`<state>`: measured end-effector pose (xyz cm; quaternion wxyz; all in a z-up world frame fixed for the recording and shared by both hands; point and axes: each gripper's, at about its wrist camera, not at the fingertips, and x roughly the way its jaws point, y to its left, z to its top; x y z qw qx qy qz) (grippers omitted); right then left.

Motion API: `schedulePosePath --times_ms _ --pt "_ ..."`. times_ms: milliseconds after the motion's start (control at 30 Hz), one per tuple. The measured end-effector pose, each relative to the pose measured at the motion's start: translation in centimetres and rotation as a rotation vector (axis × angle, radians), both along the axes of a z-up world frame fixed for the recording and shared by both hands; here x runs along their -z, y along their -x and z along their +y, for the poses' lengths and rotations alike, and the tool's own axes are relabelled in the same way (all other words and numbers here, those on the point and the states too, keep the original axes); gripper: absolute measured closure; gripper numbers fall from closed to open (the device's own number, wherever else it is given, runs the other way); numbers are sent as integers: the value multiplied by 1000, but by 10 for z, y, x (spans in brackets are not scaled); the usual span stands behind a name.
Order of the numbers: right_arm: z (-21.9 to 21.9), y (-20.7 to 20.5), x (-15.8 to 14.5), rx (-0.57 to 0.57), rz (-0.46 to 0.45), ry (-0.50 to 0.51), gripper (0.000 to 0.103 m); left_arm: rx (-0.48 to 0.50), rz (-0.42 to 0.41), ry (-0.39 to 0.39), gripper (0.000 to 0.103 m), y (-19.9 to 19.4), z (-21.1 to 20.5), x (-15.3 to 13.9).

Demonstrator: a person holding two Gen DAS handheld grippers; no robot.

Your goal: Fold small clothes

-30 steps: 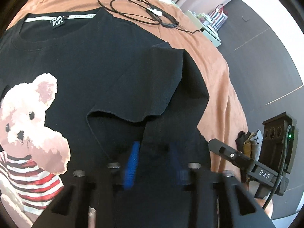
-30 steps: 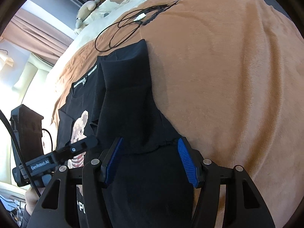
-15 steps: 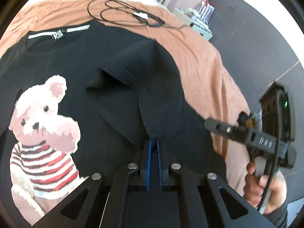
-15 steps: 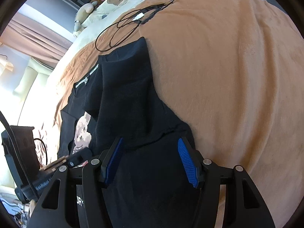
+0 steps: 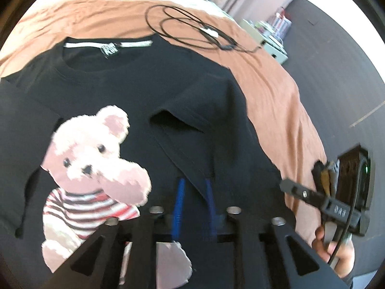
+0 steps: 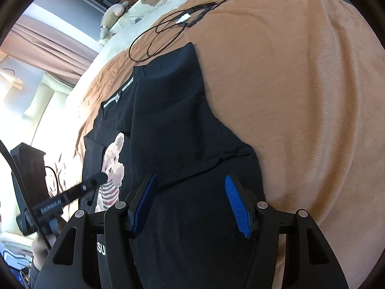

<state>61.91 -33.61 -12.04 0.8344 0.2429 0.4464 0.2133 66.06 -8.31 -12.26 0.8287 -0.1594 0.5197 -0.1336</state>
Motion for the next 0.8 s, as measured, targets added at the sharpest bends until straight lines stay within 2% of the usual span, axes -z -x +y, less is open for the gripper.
schedulePosePath --times_ms 100,433,633,800 --pt "1 -2 2 -2 3 -7 46 -37 -18 13 64 -10 8 -3" --pt "-3 -12 12 23 26 -34 46 -91 -15 99 64 -43 5 9" --pt "-7 -17 18 38 46 -50 46 -104 -7 91 64 -60 -7 25" --pt "-4 -19 16 43 46 -35 46 -128 -20 124 64 -72 -9 32"
